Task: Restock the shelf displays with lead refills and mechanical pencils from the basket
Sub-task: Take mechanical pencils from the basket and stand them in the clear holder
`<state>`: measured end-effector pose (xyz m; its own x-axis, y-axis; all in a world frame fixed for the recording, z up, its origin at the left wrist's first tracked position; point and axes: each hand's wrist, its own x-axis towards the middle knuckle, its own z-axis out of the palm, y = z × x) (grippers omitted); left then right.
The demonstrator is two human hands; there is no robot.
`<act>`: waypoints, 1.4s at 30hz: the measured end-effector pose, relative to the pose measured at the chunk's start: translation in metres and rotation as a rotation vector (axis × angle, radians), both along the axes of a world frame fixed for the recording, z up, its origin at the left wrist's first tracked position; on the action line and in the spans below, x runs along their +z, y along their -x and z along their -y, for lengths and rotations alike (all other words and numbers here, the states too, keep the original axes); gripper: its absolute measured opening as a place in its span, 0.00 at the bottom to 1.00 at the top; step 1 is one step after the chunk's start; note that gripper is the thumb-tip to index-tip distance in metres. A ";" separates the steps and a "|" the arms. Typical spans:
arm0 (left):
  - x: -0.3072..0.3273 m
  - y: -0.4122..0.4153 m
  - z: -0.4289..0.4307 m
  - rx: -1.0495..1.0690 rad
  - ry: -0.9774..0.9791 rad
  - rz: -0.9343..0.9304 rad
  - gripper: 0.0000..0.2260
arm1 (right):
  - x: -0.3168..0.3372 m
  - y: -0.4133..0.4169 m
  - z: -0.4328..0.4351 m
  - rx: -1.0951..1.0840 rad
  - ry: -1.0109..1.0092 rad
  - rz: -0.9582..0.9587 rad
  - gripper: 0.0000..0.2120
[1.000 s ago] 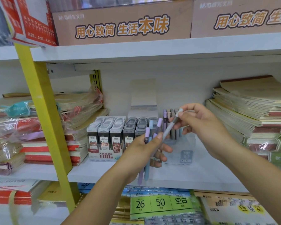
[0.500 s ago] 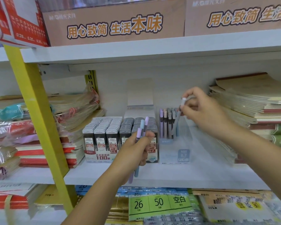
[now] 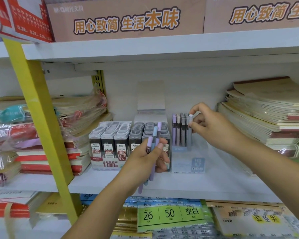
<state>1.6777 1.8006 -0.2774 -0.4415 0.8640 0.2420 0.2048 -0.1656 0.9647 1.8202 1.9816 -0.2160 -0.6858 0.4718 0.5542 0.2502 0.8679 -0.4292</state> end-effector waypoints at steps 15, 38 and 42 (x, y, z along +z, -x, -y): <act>0.010 -0.015 -0.005 -0.175 0.014 0.040 0.14 | 0.001 0.001 0.059 0.269 0.424 -0.246 0.09; -0.002 0.011 0.006 -0.056 0.067 0.178 0.12 | -0.016 0.019 0.015 0.084 -0.091 -0.140 0.10; -0.005 0.013 0.009 -0.039 0.056 0.146 0.10 | -0.014 0.022 0.015 0.079 -0.058 -0.128 0.11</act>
